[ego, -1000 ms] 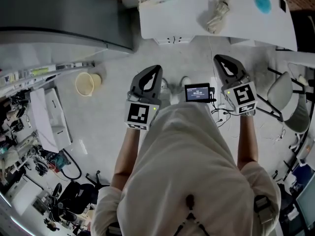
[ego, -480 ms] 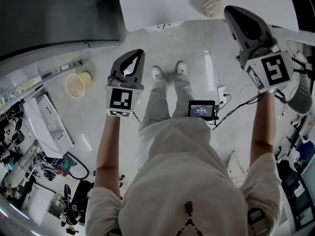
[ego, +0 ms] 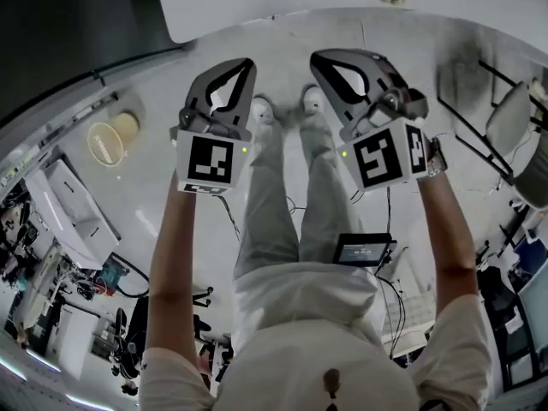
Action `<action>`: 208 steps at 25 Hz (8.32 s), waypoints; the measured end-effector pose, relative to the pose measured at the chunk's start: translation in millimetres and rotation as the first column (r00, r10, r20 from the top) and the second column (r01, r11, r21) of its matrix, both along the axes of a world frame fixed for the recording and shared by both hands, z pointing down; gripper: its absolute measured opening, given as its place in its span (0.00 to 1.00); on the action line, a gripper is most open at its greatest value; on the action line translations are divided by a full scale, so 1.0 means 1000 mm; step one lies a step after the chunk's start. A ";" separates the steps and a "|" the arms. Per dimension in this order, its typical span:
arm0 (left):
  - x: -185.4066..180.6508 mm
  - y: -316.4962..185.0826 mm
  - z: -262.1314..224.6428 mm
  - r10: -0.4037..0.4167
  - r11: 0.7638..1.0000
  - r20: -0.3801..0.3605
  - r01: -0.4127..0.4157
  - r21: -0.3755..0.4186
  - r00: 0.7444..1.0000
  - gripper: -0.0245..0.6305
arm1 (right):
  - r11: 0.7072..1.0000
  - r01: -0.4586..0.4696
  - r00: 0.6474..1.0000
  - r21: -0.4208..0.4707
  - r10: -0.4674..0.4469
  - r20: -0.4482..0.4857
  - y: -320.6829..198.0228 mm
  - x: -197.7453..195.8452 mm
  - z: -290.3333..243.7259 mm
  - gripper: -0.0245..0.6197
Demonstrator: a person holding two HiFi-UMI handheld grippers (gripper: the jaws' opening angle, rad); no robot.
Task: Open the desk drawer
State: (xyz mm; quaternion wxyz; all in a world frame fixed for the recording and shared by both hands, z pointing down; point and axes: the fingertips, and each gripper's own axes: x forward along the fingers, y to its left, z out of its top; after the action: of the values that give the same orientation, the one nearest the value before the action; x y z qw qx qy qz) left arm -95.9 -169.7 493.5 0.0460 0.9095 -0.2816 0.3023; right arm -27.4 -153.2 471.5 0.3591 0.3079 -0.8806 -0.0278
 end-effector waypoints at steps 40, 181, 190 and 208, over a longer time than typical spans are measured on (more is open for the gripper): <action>0.038 -0.102 0.232 0.170 0.934 0.547 -0.311 0.175 0.820 0.26 | 0.976 0.180 0.877 0.119 -0.105 -0.468 -0.112 -0.020 0.259 0.29; -0.075 0.082 -0.386 -0.400 0.825 -0.561 0.551 0.123 0.724 0.05 | 0.931 -0.357 0.618 -0.072 0.294 0.729 0.083 0.063 -0.370 0.08; -0.072 0.077 -0.385 -0.363 0.853 -0.548 0.505 0.129 0.753 0.05 | 0.917 -0.384 0.619 -0.103 0.339 0.708 0.080 0.058 -0.357 0.08; -0.060 0.069 -0.368 -0.332 0.892 -0.530 0.442 0.093 0.781 0.05 | 0.893 -0.431 0.603 -0.133 0.394 0.694 0.077 0.062 -0.350 0.08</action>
State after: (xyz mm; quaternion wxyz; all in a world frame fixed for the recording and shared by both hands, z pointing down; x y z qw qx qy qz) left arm -155.9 -100.8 125.5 0.0815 0.8778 -0.4720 0.0084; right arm 34.7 -76.7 121.9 -0.0156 0.4978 -0.8534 0.1540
